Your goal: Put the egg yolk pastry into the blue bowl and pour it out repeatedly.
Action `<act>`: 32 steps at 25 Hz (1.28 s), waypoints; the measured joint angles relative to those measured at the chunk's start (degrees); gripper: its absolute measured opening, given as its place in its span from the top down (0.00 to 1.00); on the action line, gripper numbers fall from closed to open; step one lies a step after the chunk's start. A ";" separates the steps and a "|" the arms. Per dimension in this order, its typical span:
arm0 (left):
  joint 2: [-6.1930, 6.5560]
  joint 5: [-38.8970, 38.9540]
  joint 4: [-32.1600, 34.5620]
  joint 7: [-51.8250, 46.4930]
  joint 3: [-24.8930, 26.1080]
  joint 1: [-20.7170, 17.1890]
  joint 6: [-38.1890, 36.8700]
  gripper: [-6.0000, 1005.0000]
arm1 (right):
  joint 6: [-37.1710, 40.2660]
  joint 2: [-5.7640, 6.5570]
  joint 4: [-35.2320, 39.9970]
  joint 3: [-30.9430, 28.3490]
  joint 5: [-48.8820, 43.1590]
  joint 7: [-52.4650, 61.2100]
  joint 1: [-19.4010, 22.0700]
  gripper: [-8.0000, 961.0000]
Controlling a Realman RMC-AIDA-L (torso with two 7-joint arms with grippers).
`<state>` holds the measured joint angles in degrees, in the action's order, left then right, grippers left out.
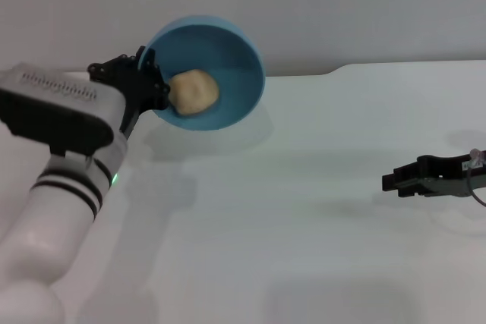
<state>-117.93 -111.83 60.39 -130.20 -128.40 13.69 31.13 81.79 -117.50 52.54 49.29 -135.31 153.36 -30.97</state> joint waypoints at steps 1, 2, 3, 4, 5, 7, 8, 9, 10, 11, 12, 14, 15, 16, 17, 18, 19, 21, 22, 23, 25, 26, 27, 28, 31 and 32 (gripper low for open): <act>-0.02 -0.44 -1.02 -1.19 -1.46 -0.02 2.89 0.99 | 0.00 0.00 0.00 0.01 0.06 0.00 -0.08 0.67; 0.00 -1.24 -2.42 -2.66 -2.97 -0.01 5.82 0.99 | 0.00 0.00 0.00 0.00 0.13 0.00 -0.14 0.67; -0.01 -2.85 -4.20 -4.74 -4.42 0.02 9.14 0.99 | 0.00 0.00 0.00 0.00 0.17 0.00 -0.21 0.67; -0.03 -4.41 -5.70 -6.66 -5.58 0.03 12.19 0.99 | -0.01 0.00 0.00 0.01 0.18 0.00 -0.24 0.67; -0.08 -6.42 -7.56 -8.86 -6.88 0.04 15.37 0.99 | -0.03 0.00 0.00 0.01 0.20 0.00 -0.29 0.67; -0.24 -9.64 -11.33 -13.48 -9.27 0.19 21.26 0.99 | -0.06 0.00 0.00 0.01 0.22 0.00 -0.35 0.67; -0.30 -10.67 -13.06 -15.46 -10.40 0.38 23.68 0.99 | -0.14 0.00 0.01 0.01 0.23 0.00 -0.40 0.67; -0.36 -11.07 -14.19 -16.47 -11.17 0.55 24.92 0.99 | -0.24 0.00 0.01 0.01 0.24 0.00 -0.44 0.67; -0.40 -11.09 -14.92 -16.86 -11.64 0.68 25.57 0.99 | -0.37 -0.01 0.01 0.01 0.25 0.00 -0.46 0.67; -0.48 -11.11 -15.61 -17.03 -11.93 0.83 25.93 0.99 | -0.47 0.00 0.02 0.01 0.25 0.01 -0.46 0.67; -0.54 -11.11 -16.05 -17.03 -12.05 0.95 26.06 0.99 | -0.57 0.00 0.02 0.01 0.26 0.01 -0.47 0.67; -0.58 -11.12 -16.45 -17.03 -12.22 1.19 26.13 0.99 | -0.67 0.00 0.02 0.01 0.30 0.01 -0.52 0.67; -0.59 -11.13 -16.66 -17.04 -12.38 1.38 26.18 0.99 | -0.71 0.00 0.02 0.01 0.33 0.01 -0.55 0.67; -0.59 -11.13 -16.91 -17.04 -12.53 1.63 26.25 0.99 | -0.73 -0.01 0.02 0.01 0.35 0.01 -0.55 0.67; -0.58 -11.13 -17.21 -17.05 -12.67 1.90 26.32 0.99 | -0.75 -0.01 0.02 0.01 0.37 0.02 -0.56 0.67; -0.55 -11.14 -17.68 -17.05 -12.81 2.39 26.33 0.99 | -0.77 -0.01 0.02 0.01 0.38 0.01 -0.56 0.67; -0.54 -11.14 -17.95 -17.05 -12.87 2.71 26.30 0.99 | -0.78 -0.01 0.02 0.01 0.38 0.01 -0.57 0.67; -0.52 -11.13 -18.45 -17.07 -12.97 3.43 25.81 0.99 | -0.78 -0.05 -0.09 0.01 0.41 0.01 -0.58 0.67; -0.50 -11.12 -18.47 -17.07 -12.97 3.80 25.39 0.99 | -0.78 -0.06 -0.18 0.01 0.43 0.02 -0.58 0.67; -0.44 -11.03 -18.23 -17.08 -12.87 4.05 24.59 0.99 | -0.78 -0.07 -0.28 0.01 0.46 0.04 -0.58 0.67; -0.18 -10.82 -16.61 -17.08 -12.02 4.48 21.58 0.99 | -0.78 -0.12 -0.35 0.10 0.69 0.03 -0.62 0.67; -0.09 -10.82 -15.63 -17.02 -11.11 4.52 19.84 0.99 | -0.78 -0.14 -0.35 0.25 0.92 0.00 -0.64 0.67; 0.02 -10.82 -14.47 -16.87 -9.90 4.57 17.56 0.99 | -0.76 -0.15 -0.37 0.38 1.26 -0.01 -0.69 0.67; 0.12 -10.93 -11.78 -16.44 -6.56 4.53 12.54 0.99 | -0.66 -0.16 -0.38 0.51 1.72 -0.11 -0.79 0.67; 0.21 -10.94 -7.90 -15.52 -1.06 4.40 3.03 0.99 | -0.34 -0.28 -0.40 0.62 2.74 -1.06 -1.39 0.67; 0.23 -10.96 -6.27 -14.96 1.77 4.39 -1.61 0.99 | -0.23 -0.35 -0.41 0.71 2.98 -1.42 -1.64 0.67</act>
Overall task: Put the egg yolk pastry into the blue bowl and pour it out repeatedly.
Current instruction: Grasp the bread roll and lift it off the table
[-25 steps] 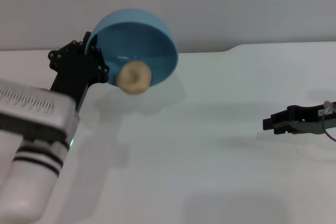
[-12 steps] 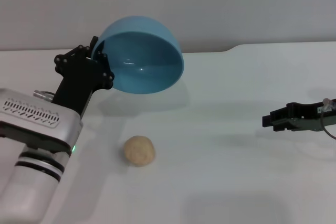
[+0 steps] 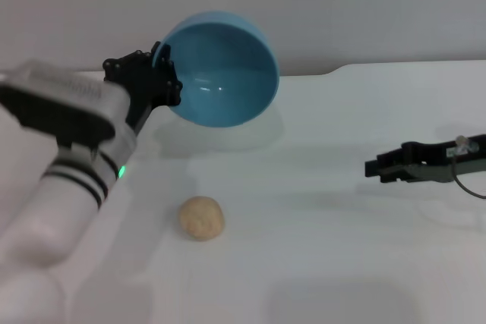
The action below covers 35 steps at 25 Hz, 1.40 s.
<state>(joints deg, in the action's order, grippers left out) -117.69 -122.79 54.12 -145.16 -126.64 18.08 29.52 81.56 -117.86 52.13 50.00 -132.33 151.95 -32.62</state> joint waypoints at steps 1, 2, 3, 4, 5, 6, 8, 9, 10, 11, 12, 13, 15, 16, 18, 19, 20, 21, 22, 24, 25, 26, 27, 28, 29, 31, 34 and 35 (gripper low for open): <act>0.02 0.00 1.15 0.51 2.04 0.01 -3.72 0.99 | 0.06 -0.09 -0.06 0.17 0.11 -0.34 -0.23 0.67; -0.03 -0.02 2.91 1.23 5.44 0.12 -9.64 0.99 | 0.09 -0.16 -0.14 0.45 0.32 -0.86 -0.54 0.67; -0.07 0.01 4.27 1.75 8.21 0.28 -14.29 0.99 | 0.09 -0.22 -0.53 1.06 0.67 -1.47 -0.97 0.67; -0.14 -0.01 5.63 2.13 11.50 0.64 -20.00 0.99 | 0.13 -0.26 -0.86 1.54 1.03 -1.97 -1.35 0.67; -0.17 0.02 6.78 2.24 14.75 1.10 -25.49 0.99 | 0.16 -0.27 -1.69 2.17 1.57 -2.42 -1.96 0.67; -0.22 0.02 7.61 2.21 18.29 1.84 -31.77 0.99 | 0.14 -0.26 -2.63 2.72 2.07 -2.83 -2.68 0.67; -0.27 0.03 8.20 1.95 23.82 3.50 -40.34 0.99 | 0.05 -0.29 -4.28 3.59 2.58 -3.76 -4.02 0.67; -0.25 0.05 8.09 1.79 27.09 4.77 -44.67 0.99 | -0.13 -0.35 -4.99 4.11 2.70 -4.38 -4.72 0.67; -0.26 0.00 7.52 1.68 30.10 6.08 -48.93 0.99 | -0.47 -0.45 -5.56 4.88 2.75 -5.08 -5.40 0.67; -0.23 -0.02 6.56 1.42 32.95 7.49 -52.34 0.99 | -1.00 -0.55 -6.11 5.94 2.77 -5.58 -6.03 0.66; -0.16 -0.17 5.58 1.18 35.40 8.63 -55.57 0.99 | -1.45 -0.64 -6.54 6.84 2.79 -5.89 -6.58 0.66; -0.09 -0.34 4.69 0.95 37.45 9.77 -57.98 0.99 | -2.41 -0.67 -7.15 8.25 2.91 -6.03 -7.18 0.66; 0.02 -1.72 3.01 0.30 41.07 11.72 -62.89 0.99 | -4.74 -0.74 -8.37 11.74 3.55 -6.38 -8.21 0.66; 0.05 -4.15 2.38 -1.00 43.09 12.97 -65.80 0.99 | -6.06 -0.75 -8.77 13.60 3.90 -6.55 -8.60 0.66; 0.04 -8.48 1.91 -3.75 44.82 14.54 -69.10 0.99 | -9.40 -0.93 -9.68 18.68 5.01 -6.89 -9.49 0.66; 0.01 -10.86 1.80 -5.27 45.23 15.25 -70.29 0.99 | -11.66 -0.98 -10.24 21.36 5.99 -6.93 -9.95 0.66; -0.05 -13.22 1.73 -6.79 45.46 15.98 -71.50 0.99 | -13.57 -1.03 -10.82 23.83 6.98 -6.97 -10.35 0.66; -0.11 -15.27 1.73 -8.00 45.47 16.63 -72.54 0.99 | -15.66 -1.04 -11.33 26.30 8.35 -7.08 -10.77 0.66; -0.15 -15.86 1.73 -8.40 45.40 16.89 -72.96 0.99 | -17.60 -1.05 -11.69 28.63 9.83 -7.19 -11.12 0.66; -0.23 -16.25 1.75 -8.65 45.18 17.15 -73.42 0.99 | -20.62 -1.06 -11.88 32.49 12.69 -7.32 -11.57 0.66; -0.28 -16.26 1.78 -8.68 45.05 17.21 -73.55 0.99 | -22.02 -1.05 -11.84 34.48 14.10 -7.35 -11.73 0.66; -0.31 -16.26 1.82 -8.70 45.01 17.22 -73.57 0.99 | -23.38 -1.06 -11.75 36.58 15.43 -7.43 -11.89 0.66; -0.34 -16.24 1.88 -8.74 44.93 17.24 -73.60 0.99 | -24.67 -1.06 -11.75 38.41 16.61 -7.72 -12.05 0.66; -0.36 -16.21 1.92 -8.77 44.87 17.24 -73.63 0.99 | -25.63 -1.09 -11.80 40.02 17.61 -8.01 -12.21 0.66; -0.36 -16.18 1.95 -8.79 44.86 17.25 -73.65 0.99 | -26.62 -1.10 -11.93 41.50 19.07 -8.61 -12.35 0.66; -0.36 -16.06 1.98 -8.81 44.85 17.25 -73.68 0.99 | -28.24 -1.15 -12.26 44.14 22.16 -10.00 -12.49 0.66; -0.36 -15.99 2.00 -8.83 44.81 17.21 -73.74 0.99 | -30.30 -1.24 -12.80 47.47 26.33 -12.40 -12.50 0.66; -0.35 -15.99 2.01 -8.83 44.77 17.21 -73.76 0.99 | -31.12 -1.29 -13.16 48.65 28.02 -13.40 -12.51 0.66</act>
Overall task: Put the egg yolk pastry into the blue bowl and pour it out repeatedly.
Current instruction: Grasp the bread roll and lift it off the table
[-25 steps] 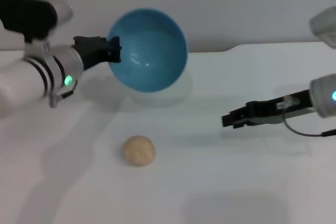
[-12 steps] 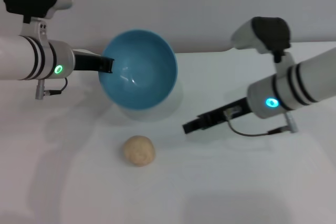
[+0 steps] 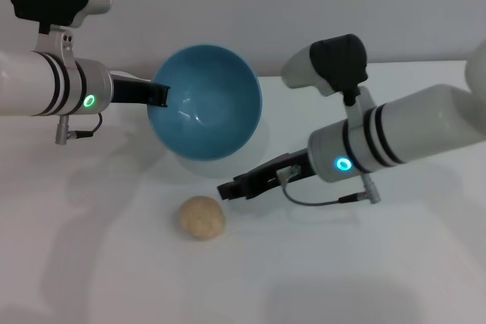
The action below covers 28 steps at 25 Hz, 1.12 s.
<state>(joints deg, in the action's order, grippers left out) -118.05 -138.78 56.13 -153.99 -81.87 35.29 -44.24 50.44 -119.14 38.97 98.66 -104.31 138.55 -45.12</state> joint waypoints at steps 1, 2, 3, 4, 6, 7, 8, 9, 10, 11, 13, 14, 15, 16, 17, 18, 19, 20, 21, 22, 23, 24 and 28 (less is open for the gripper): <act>0.00 0.00 0.01 -0.01 -0.05 0.00 -0.02 0.99 | -0.68 -0.04 -0.34 0.93 1.50 -0.85 -0.01 0.66; 0.01 0.00 0.03 -0.01 -0.15 0.01 -0.04 0.99 | -1.31 -0.11 -0.80 1.96 2.95 -1.54 -0.09 0.66; 0.01 0.00 0.09 -0.02 -0.29 0.02 -0.05 0.99 | -1.85 -0.16 -1.26 2.86 4.03 -2.03 -0.20 0.66; 0.01 0.00 0.18 -0.02 -0.45 0.04 -0.06 0.99 | -2.40 -0.18 -1.78 3.75 5.08 -2.49 -0.37 0.66; 0.01 0.00 0.35 -0.04 -0.71 0.06 -0.08 0.99 | -3.07 -0.20 -2.52 5.15 5.87 -3.32 -0.69 0.66; 0.01 0.00 0.40 -0.04 -0.75 0.10 -0.09 0.99 | -3.22 -0.20 -2.71 5.53 5.99 -3.65 -0.74 0.66; 0.01 0.00 0.44 -0.04 -0.76 0.16 -0.09 0.99 | -3.26 -0.22 -2.76 5.90 6.00 -3.86 -0.76 0.66; 0.01 0.01 0.45 -0.05 -0.76 0.22 -0.09 0.99 | -3.29 -0.24 -2.79 6.31 6.01 -4.07 -0.76 0.66; 0.01 0.00 0.46 -0.05 -0.78 0.25 -0.11 0.99 | -3.33 -0.26 -2.80 6.75 6.02 -4.19 -0.77 0.66; 0.01 0.00 0.47 -0.06 -0.80 0.27 -0.12 0.99 | -3.39 -0.28 -2.80 7.09 6.03 -4.46 -0.77 0.66; 0.01 0.00 0.52 -0.07 -0.86 0.28 -0.15 0.99 | -3.62 -0.34 -2.82 7.60 6.17 -6.16 -0.72 0.66; 0.01 0.00 0.54 -0.07 -0.97 0.29 -0.19 0.99 | -3.80 -0.38 -2.83 7.81 6.53 -7.30 -0.63 0.66; 0.01 0.00 0.54 -0.08 -1.05 0.29 -0.20 0.99 | -4.08 -0.43 -2.84 8.19 7.30 -8.64 -0.50 0.66; 0.01 0.00 0.56 -0.08 -1.15 0.30 -0.20 0.99 | -4.72 -0.45 -2.92 8.82 8.56 -9.79 -0.41 0.66; 0.01 0.01 0.58 -0.08 -1.30 0.30 -0.19 0.99 | -5.58 -0.45 -3.07 9.62 10.06 -10.87 -0.32 0.66; 0.01 0.02 0.60 -0.08 -1.42 0.31 -0.18 0.99 | -6.59 -0.46 -3.33 10.57 11.59 -11.79 -0.30 0.66; 0.01 0.05 0.65 -0.08 -1.48 0.31 -0.18 0.99 | -7.39 -0.47 -3.73 11.27 12.82 -12.47 -0.30 0.65; 0.01 0.05 0.69 -0.09 -1.50 0.31 -0.18 0.99 | -7.96 -0.47 -4.12 11.70 13.73 -12.87 -0.30 0.64; 0.01 0.06 0.79 -0.09 -1.55 0.31 -0.17 0.99 | -8.26 -0.47 -4.52 11.87 14.48 -13.23 -0.36 0.62; 0.01 0.07 0.89 -0.09 -1.60 0.31 -0.16 0.99 | -8.44 -0.48 -4.93 11.96 15.02 -13.43 -0.44 0.61; 0.01 0.08 1.02 -0.09 -1.60 0.31 -0.15 0.99 | -8.59 -0.48 -5.31 11.98 15.42 -13.44 -0.56 0.60; 0.01 0.09 1.10 -0.09 -1.60 0.31 -0.15 0.99 | -8.64 -0.47 -5.67 11.98 15.71 -13.42 -0.68 0.58; 0.00 0.09 1.78 -0.09 -1.60 0.31 -0.13 0.99 | -9.24 -0.48 -6.57 11.74 16.64 -13.61 -0.78 0.50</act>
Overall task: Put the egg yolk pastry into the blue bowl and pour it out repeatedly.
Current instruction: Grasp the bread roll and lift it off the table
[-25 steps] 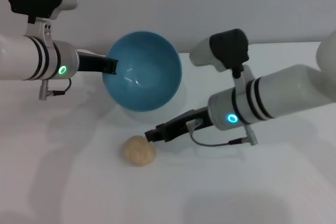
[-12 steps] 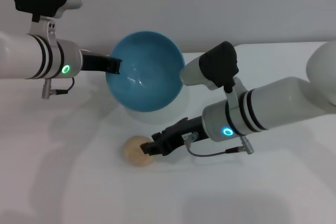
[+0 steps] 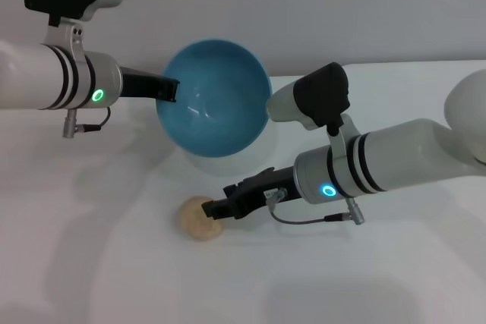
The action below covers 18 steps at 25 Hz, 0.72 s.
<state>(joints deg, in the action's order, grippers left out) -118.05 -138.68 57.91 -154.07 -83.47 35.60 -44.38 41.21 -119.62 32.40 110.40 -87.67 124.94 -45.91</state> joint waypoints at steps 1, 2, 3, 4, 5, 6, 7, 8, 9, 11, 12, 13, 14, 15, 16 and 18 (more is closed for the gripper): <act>-0.01 0.00 0.07 0.00 0.00 0.01 0.00 0.99 | -0.21 0.00 -0.14 -0.01 0.03 -0.01 0.04 0.48; -0.04 0.00 0.13 0.00 -0.04 0.07 0.04 0.99 | -0.82 0.00 -0.64 0.11 0.15 0.00 0.09 0.48; -0.06 0.00 0.13 0.00 -0.16 0.12 0.12 0.99 | -0.82 0.00 -0.64 0.11 0.15 0.00 0.09 0.48; -0.08 0.00 0.15 0.00 -0.27 0.18 0.18 0.99 | -1.08 0.00 -0.85 0.19 0.18 0.00 0.09 0.48; -0.08 0.00 0.15 0.00 -0.41 0.27 0.27 0.99 | -1.33 -0.01 -0.97 0.25 0.19 0.01 0.08 0.48; -0.10 0.00 0.16 0.00 -0.52 0.30 0.30 0.99 | -1.49 -0.05 -1.05 0.26 0.22 0.01 0.11 0.48; -0.12 0.00 0.17 0.00 -0.57 0.32 0.31 0.99 | -1.70 -0.10 -1.09 0.28 0.31 0.01 0.20 0.48; -0.14 0.00 0.18 0.00 -0.57 0.33 0.32 0.99 | -1.96 -0.14 -1.12 0.37 0.60 0.00 0.32 0.48; -0.15 0.00 0.18 -0.07 -0.57 0.34 0.32 0.99 | -2.35 -0.16 -1.15 0.67 1.09 -0.09 0.41 0.48; -0.16 0.00 0.19 -0.28 -0.56 0.40 0.33 0.99 | -3.69 -0.19 -1.20 2.22 3.10 -0.75 0.52 0.48; -0.16 -0.01 0.19 -0.36 -0.57 0.42 0.34 0.99 | -4.38 -0.19 -1.21 3.37 4.64 -1.58 0.53 0.48; -0.17 -0.01 0.19 -0.39 -0.57 0.43 0.37 0.99 | -5.03 -0.19 -1.21 4.42 6.35 -2.51 0.51 0.48; -0.17 -0.01 0.19 -0.41 -0.56 0.44 0.39 0.99 | -5.42 -0.19 -1.21 5.38 8.03 -3.53 0.44 0.48; -0.17 -0.01 0.19 -0.44 -0.56 0.46 0.42 0.99 | -5.87 -0.19 -1.21 6.31 9.81 -4.51 0.34 0.48; -0.17 -0.01 0.19 -0.45 -0.56 0.49 0.42 0.99 | -6.21 -0.19 -1.21 7.17 11.27 -5.13 0.22 0.48; -0.19 0.00 0.19 -0.48 -0.56 0.59 0.43 0.99 | -6.99 -0.19 -1.23 8.29 12.55 -5.41 0.07 0.48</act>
<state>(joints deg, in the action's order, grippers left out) -118.23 -138.68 58.10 -154.56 -84.02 36.19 -43.94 34.21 -119.82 31.17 118.69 -75.12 119.52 -45.84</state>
